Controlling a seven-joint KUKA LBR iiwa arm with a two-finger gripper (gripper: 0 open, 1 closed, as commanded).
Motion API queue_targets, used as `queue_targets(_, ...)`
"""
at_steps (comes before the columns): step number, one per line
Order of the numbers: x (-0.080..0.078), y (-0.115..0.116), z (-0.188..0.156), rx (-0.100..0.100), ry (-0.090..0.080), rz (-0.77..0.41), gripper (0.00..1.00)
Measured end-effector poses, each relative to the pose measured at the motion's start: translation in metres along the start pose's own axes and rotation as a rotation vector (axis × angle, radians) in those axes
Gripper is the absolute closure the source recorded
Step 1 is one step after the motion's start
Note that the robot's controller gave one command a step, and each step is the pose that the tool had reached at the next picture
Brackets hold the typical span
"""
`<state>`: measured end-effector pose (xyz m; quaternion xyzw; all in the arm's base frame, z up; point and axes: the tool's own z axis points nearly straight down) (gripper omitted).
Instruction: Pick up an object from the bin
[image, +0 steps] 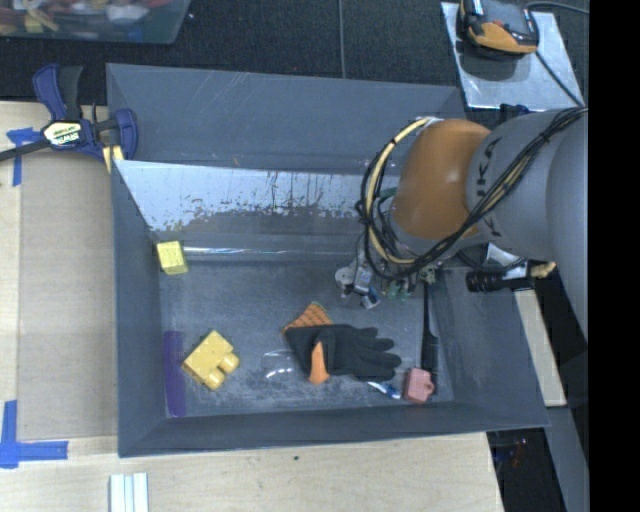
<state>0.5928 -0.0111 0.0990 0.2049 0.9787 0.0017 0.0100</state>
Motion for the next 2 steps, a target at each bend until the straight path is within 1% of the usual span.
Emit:
queue_targets(1,0.002,-0.001,-0.022,0.004,0.009,-0.001,1.0)
queue_targets(2,-0.001,0.0,-0.069,0.002,0.003,-0.001,1.0)
